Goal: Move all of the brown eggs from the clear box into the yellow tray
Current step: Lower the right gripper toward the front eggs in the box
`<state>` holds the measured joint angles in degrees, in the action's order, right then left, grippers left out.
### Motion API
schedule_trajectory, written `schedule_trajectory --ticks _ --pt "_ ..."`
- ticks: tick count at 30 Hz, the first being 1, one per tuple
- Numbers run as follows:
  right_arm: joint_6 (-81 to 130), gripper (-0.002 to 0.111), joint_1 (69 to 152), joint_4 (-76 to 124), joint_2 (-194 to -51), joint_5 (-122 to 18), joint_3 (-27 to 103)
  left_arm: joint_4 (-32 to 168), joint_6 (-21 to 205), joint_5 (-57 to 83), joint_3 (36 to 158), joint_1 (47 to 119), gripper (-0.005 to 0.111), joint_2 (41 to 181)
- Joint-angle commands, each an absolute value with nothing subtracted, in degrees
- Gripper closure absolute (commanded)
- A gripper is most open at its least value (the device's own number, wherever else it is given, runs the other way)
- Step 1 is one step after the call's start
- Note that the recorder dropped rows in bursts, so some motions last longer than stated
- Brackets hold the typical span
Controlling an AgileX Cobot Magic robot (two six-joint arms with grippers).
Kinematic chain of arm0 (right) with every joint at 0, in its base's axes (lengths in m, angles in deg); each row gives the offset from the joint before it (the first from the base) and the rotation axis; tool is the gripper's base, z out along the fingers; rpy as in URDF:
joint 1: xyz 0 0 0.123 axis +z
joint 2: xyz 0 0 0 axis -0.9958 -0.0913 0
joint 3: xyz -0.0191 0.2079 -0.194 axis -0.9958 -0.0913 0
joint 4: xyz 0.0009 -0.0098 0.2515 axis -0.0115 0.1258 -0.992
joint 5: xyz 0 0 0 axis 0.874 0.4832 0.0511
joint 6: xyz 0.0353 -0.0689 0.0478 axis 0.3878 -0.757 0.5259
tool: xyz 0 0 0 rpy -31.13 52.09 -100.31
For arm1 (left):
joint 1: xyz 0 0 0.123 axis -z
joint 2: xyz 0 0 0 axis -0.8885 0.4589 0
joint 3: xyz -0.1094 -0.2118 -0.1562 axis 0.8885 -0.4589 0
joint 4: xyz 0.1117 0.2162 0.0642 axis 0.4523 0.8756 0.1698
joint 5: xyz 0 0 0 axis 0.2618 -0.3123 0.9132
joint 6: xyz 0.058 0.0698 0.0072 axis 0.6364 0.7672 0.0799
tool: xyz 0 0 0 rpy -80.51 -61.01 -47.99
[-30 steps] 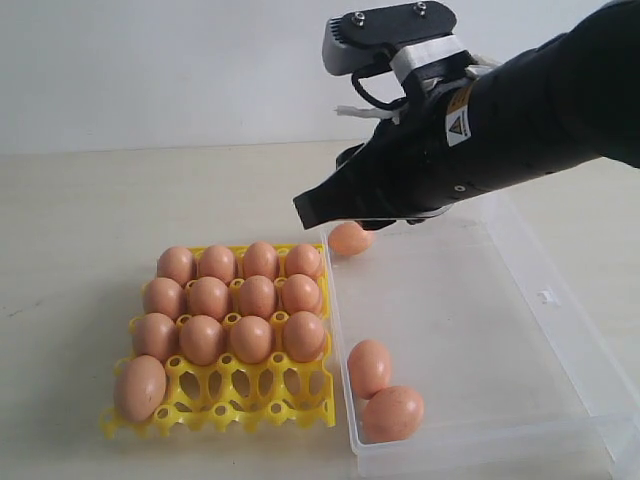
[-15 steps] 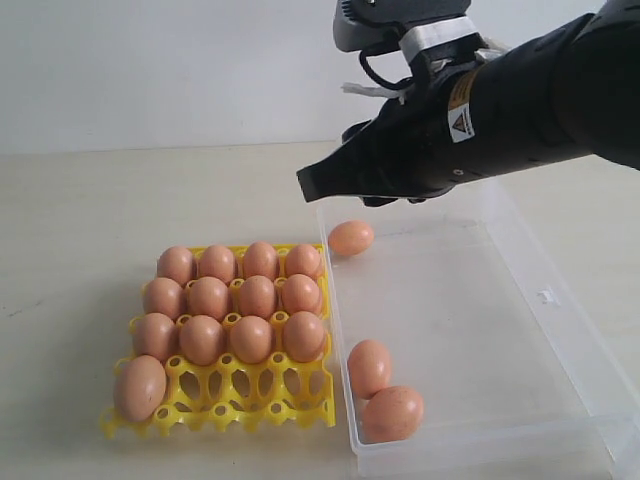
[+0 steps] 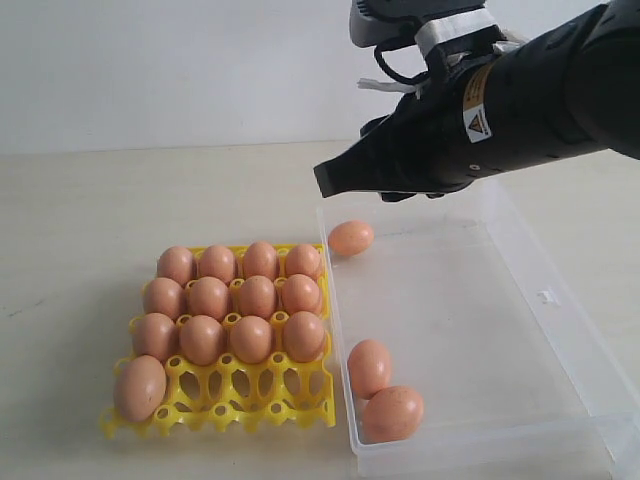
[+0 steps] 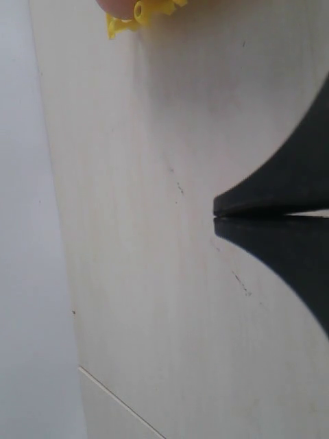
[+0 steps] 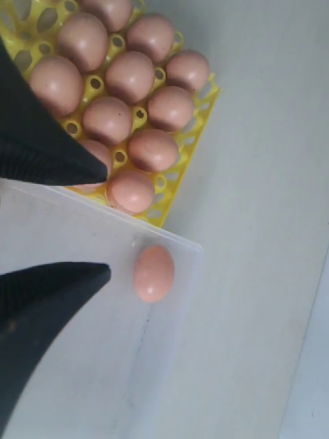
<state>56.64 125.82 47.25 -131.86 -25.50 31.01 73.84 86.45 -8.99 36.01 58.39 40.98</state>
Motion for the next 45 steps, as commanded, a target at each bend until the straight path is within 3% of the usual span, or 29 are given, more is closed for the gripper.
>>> schedule_trajectory --ticks 1,9,13,22,31,45 --pt "54.4 0.070 123.1 43.3 -131.4 -25.0 31.3 73.8 86.2 -8.5 36.2 58.7 0.107 41.0" --pt "53.9 0.070 115.3 41.5 -131.4 -28.8 25.8 73.8 86.2 -8.5 36.2 58.7 0.107 41.0" --pt "53.4 0.070 115.2 41.4 -131.4 -33.8 21.9 73.8 86.2 -8.5 36.2 58.7 0.107 41.0" --pt "46.9 0.070 115.2 31.2 -135.6 -30.3 19.7 73.8 86.2 -8.5 36.2 58.7 0.107 41.0" --pt "41.4 0.051 115.2 21.8 -142.5 -25.4 19.7 73.8 86.2 -8.5 36.2 58.7 0.107 41.0" --pt "41.4 0.051 115.4 9.3 -144.6 -28.9 19.7 73.8 86.2 -8.5 36.2 58.7 0.107 41.0"
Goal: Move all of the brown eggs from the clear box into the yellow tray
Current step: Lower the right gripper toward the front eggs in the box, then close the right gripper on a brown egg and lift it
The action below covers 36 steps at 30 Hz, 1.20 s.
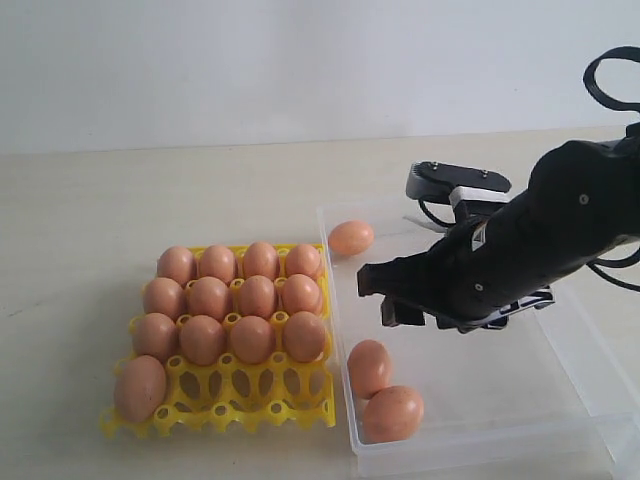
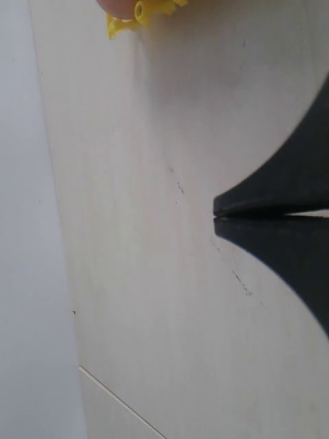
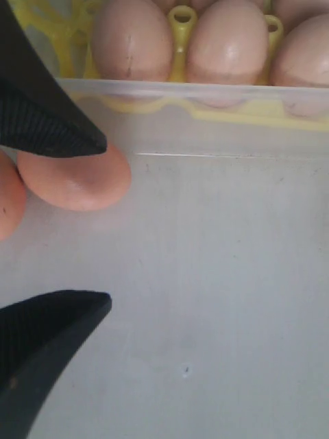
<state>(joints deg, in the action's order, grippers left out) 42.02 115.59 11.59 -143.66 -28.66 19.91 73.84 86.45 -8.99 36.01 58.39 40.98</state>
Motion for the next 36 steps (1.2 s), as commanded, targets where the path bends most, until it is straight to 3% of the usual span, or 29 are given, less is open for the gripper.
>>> schedule_trajectory --ticks 1,36 --pt "41.4 0.051 115.4 8.6 -145.1 -28.9 19.7 73.8 86.2 -8.5 36.2 58.7 0.107 41.0" --pt "32.4 0.055 119.4 -3.0 -153.5 -34.1 19.8 73.8 86.2 -8.5 36.2 58.7 0.107 41.0"
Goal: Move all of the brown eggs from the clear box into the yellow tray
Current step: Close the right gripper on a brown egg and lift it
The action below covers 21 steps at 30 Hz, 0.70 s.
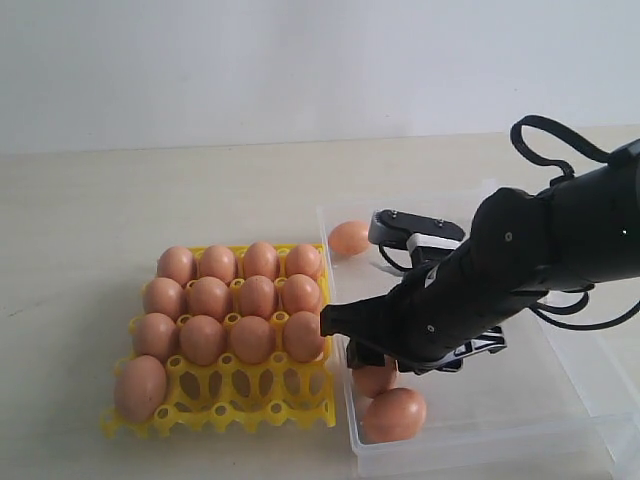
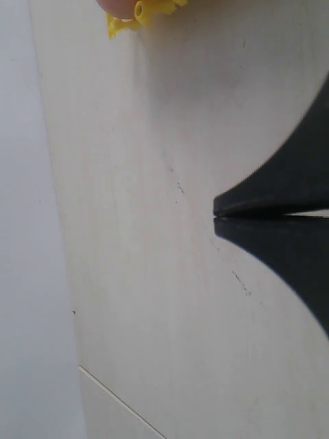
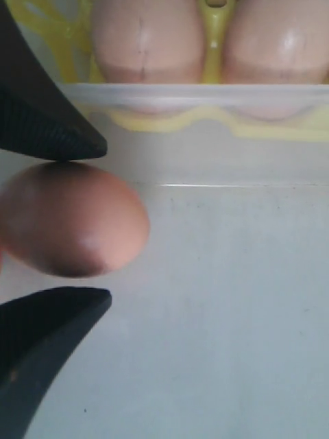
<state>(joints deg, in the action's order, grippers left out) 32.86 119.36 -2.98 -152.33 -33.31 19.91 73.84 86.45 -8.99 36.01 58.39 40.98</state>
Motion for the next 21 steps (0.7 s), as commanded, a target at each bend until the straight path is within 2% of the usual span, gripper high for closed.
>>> schedule_trajectory --ticks 1,4,9,11,14,15,21 --pt "32.4 0.056 119.4 -3.0 -153.8 -34.4 19.8 73.8 86.2 -8.5 36.2 58.7 0.107 41.0" --pt "32.4 0.062 119.4 -3.0 -154.3 -35.6 19.8 73.8 86.2 -8.5 36.2 58.7 0.107 41.0" --pt "29.7 0.064 119.4 -3.0 -154.6 -36.7 19.8 73.8 86.2 -8.5 36.2 58.7 0.107 41.0" --pt "27.3 0.075 119.4 -3.0 -154.6 -36.7 19.8 73.8 86.2 -8.5 36.2 58.7 0.107 41.0" --pt "25.4 0.104 119.4 -2.9 -154.3 -36.9 19.8 73.8 86.2 -8.5 36.2 58.7 0.107 41.0" --pt "24.5 0.108 119.4 -2.3 -153.9 -37.3 19.8 73.8 86.2 -8.5 36.2 58.7 0.107 41.0" --pt "23.9 0.108 119.4 1.0 -148.9 -41.3 19.8 73.8 86.2 -8.5 36.2 58.7 0.107 41.0"
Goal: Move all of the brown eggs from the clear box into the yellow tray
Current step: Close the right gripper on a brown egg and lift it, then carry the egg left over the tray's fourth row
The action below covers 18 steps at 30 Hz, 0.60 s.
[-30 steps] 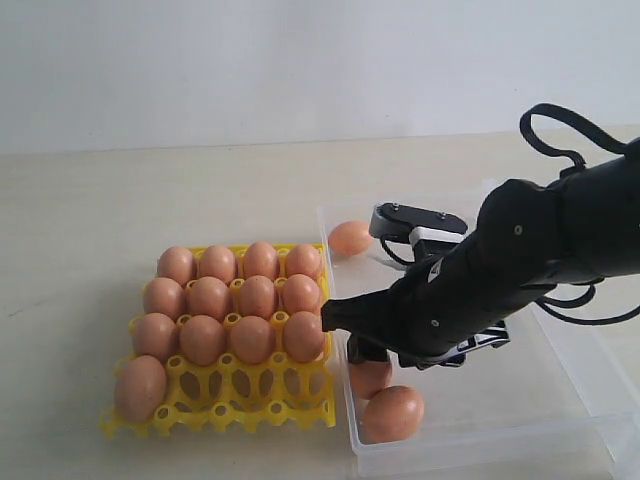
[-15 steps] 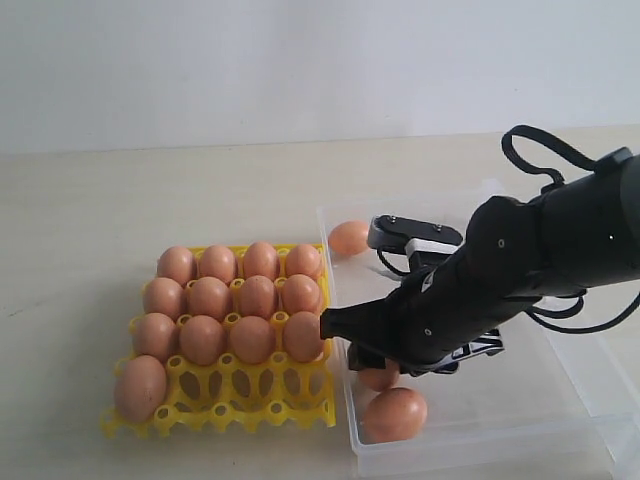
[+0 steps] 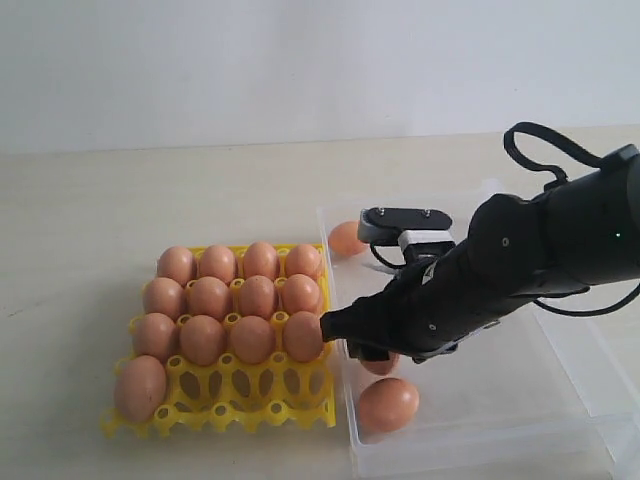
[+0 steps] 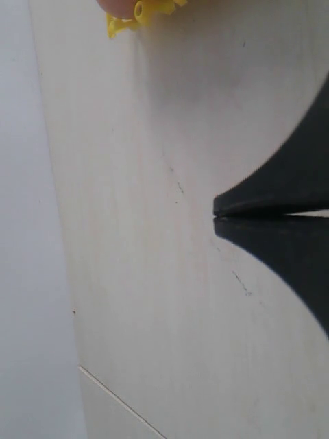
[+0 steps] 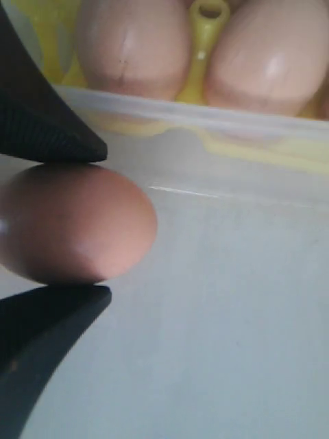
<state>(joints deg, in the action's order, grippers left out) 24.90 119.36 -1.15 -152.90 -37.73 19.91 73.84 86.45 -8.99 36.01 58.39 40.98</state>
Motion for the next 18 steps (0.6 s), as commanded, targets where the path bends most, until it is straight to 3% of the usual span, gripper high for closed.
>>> schedule_trajectory --ticks 1,8,18 --pt "23.9 0.108 119.4 1.4 -147.6 -42.1 19.8 73.8 86.2 -8.5 36.2 58.7 0.107 41.0" --pt "23.9 0.108 122.5 2.4 -139.6 -49.6 19.6 73.8 86.2 -8.5 36.2 58.7 0.107 41.0" --pt "19.2 0.108 135.8 5.3 -142.0 -64.0 19.6 73.8 86.2 -8.5 36.2 58.7 0.107 41.0"
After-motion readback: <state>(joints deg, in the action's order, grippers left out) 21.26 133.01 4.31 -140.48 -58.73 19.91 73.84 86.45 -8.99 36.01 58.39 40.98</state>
